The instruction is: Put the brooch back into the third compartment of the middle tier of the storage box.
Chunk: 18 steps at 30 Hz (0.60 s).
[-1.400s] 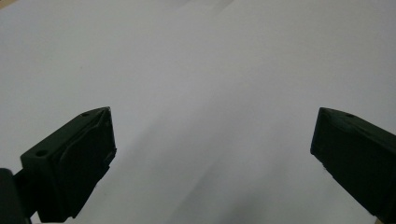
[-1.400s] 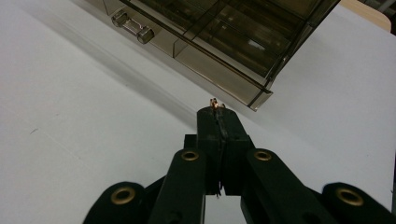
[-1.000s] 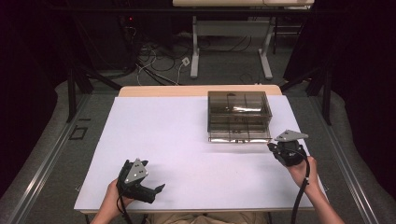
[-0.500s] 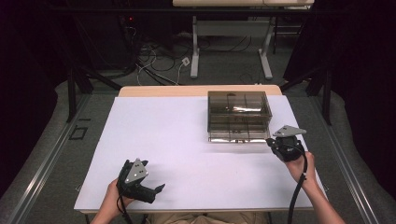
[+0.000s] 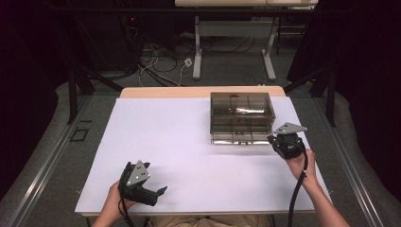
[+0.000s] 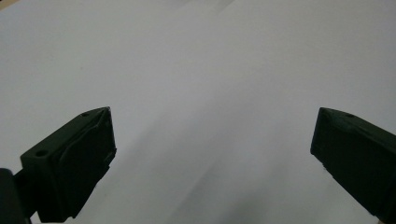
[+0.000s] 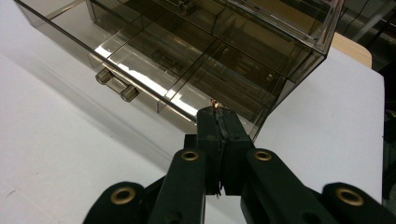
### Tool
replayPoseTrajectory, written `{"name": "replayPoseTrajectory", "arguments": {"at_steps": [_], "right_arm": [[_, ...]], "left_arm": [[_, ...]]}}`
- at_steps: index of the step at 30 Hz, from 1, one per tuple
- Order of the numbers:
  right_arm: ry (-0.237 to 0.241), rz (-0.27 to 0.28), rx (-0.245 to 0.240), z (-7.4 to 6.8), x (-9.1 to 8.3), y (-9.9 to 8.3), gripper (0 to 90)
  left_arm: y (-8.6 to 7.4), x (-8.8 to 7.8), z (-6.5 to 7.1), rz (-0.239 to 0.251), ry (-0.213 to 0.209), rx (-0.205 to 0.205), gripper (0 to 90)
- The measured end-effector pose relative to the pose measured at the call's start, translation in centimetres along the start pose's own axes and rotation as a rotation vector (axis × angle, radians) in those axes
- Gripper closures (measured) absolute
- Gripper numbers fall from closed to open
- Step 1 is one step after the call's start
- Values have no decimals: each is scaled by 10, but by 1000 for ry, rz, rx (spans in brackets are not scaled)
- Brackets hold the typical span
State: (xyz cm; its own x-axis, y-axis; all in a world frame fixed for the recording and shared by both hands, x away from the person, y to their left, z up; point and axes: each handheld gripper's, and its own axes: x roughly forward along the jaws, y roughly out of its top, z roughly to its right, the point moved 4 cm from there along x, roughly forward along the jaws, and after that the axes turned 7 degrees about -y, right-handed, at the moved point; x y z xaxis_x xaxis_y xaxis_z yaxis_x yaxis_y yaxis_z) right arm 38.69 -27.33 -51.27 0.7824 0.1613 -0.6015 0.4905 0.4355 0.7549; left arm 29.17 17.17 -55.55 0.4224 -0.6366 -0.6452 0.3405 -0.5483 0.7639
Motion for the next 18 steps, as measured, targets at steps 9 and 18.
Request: {"name": "replayPoseTrajectory", "arguments": {"at_steps": [9,18], "right_arm": [[-19,3,12,4,2,-1,890],[-40,6,15,7,7,-6,890]], "left_arm": [[0,0,0,-13,-1,4,1],[0,1,0,-11,1,7,1]]}}
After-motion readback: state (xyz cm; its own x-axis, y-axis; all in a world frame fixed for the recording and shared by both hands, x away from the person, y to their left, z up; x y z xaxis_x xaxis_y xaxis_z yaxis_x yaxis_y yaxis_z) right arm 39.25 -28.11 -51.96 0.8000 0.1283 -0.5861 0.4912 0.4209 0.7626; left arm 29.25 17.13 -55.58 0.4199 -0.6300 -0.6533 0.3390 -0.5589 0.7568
